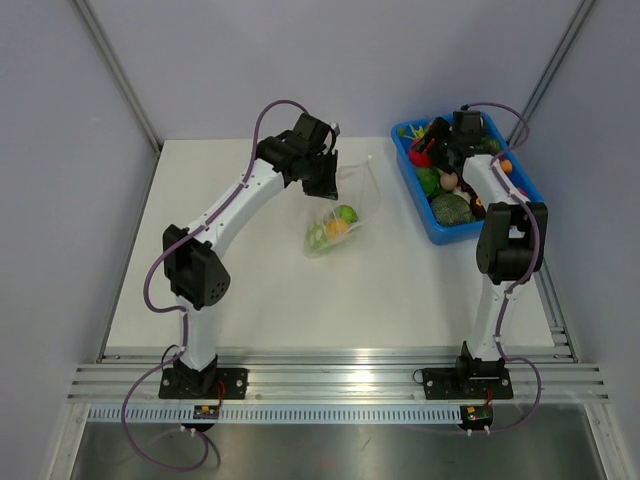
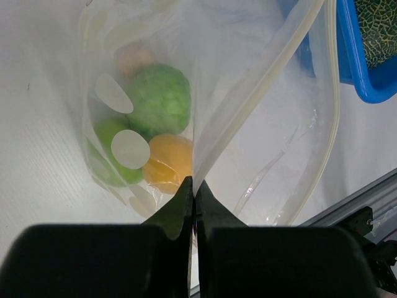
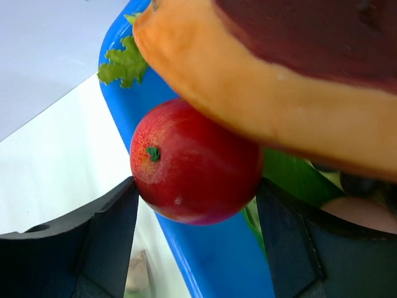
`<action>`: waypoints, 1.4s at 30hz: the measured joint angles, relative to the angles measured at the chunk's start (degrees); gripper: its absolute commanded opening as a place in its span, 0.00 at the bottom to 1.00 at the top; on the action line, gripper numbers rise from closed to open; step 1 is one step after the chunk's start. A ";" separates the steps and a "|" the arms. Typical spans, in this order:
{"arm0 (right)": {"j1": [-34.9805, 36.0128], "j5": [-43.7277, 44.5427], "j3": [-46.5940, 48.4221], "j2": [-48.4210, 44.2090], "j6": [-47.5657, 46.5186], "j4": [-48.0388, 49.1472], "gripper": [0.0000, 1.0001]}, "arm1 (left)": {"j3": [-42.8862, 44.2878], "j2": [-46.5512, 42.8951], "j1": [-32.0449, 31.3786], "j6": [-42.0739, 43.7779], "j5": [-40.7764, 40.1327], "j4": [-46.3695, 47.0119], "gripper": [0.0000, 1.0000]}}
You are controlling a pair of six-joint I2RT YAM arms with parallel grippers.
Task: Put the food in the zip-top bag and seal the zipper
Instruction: Pick up the fake vegetable from the bin, then place the fake vegetable in the zipper food storage bag.
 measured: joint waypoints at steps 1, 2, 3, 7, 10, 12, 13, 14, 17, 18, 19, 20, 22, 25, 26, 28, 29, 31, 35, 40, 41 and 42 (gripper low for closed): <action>0.00 0.28 -1.05 -1.07 -0.02 -0.04 0.60 | 0.00 0.00 0.00 0.00 0.00 0.00 0.00; 0.00 0.68 -2.29 -2.34 -0.04 0.22 0.60 | 0.00 0.00 0.00 0.00 0.00 0.00 0.00; 0.00 0.98 -3.41 -3.56 -0.04 0.22 0.60 | 0.00 0.00 0.00 0.00 0.00 0.00 0.00; 0.00 1.79 -6.95 -7.80 -0.42 0.66 0.60 | 0.02 0.00 0.00 -0.02 0.00 0.00 0.00; -0.02 2.84 -10.71 -11.50 -0.90 1.44 0.60 | 0.85 0.20 -0.13 -0.02 -0.02 -0.35 0.00; -0.02 3.63 -14.45 -14.93 -1.31 1.55 0.60 | 2.97 0.74 -0.33 -0.04 -0.04 -0.90 0.00; -0.04 3.89 -16.17 -16.55 -1.62 1.53 0.60 | 4.02 1.07 -0.37 -0.04 -0.07 -1.14 0.00; -0.04 3.96 -17.86 -18.25 -2.01 1.57 0.60 | 5.22 1.42 -0.48 -0.04 -0.13 -1.36 0.00; -0.04 5.42 -21.79 -23.71 -3.54 0.90 0.60 | 6.64 1.75 -0.81 -0.07 -0.17 -1.40 0.00; -0.04 5.79 -22.45 -25.24 -3.96 0.50 0.60 | 6.80 1.75 -0.90 -0.09 -0.17 -1.64 0.00; -0.04 6.05 -23.12 -27.08 -4.50 0.04 0.60 | 6.80 1.79 -0.94 -0.09 -0.15 -1.68 0.00; -0.04 6.29 -23.61 -28.94 -5.01 -0.44 0.60 | 6.80 1.81 -1.01 -0.09 -0.13 -1.75 0.00; -0.04 6.25 -24.17 -32.57 -5.92 -0.96 0.60 | 6.82 1.99 -1.11 -0.11 -0.11 -1.75 0.00; -0.04 4.57 -24.61 -37.38 -6.60 -1.77 0.59 | 6.82 2.36 -1.14 -0.48 0.11 -1.73 0.00; -0.04 3.63 -24.68 -38.88 -6.69 -2.10 0.59 | 6.82 2.47 -1.14 -0.55 0.22 -1.73 0.00; 0.04 1.62 -24.76 -41.31 -6.73 -2.60 0.59 | 6.82 2.54 -1.14 -0.70 0.28 -1.73 0.00; 0.22 0.59 -24.83 -42.32 -6.75 -2.93 0.59 | 6.82 2.56 -1.14 -0.79 0.31 -1.70 0.00; 1.64 -0.37 -24.92 -43.71 -6.91 -3.80 0.59 | 6.84 2.56 -1.14 -1.03 0.31 -1.70 0.00; 9.53 -0.94 -25.03 -44.54 -7.32 -5.60 0.60 | 6.84 2.56 -1.14 -1.14 0.33 -1.70 0.00; 18.34 -2.45 -27.63 -45.38 -6.67 -6.38 0.60 | 6.84 2.56 -1.14 -1.20 0.46 -1.68 0.00; 19.37 -2.49 -28.28 -45.64 -6.43 -6.56 0.60 | 6.84 2.56 -1.14 -1.20 0.50 -1.70 0.00; 20.17 -2.43 -28.89 -45.81 -6.19 -6.60 0.60 | 6.84 2.56 -1.14 -1.31 0.55 -1.68 0.00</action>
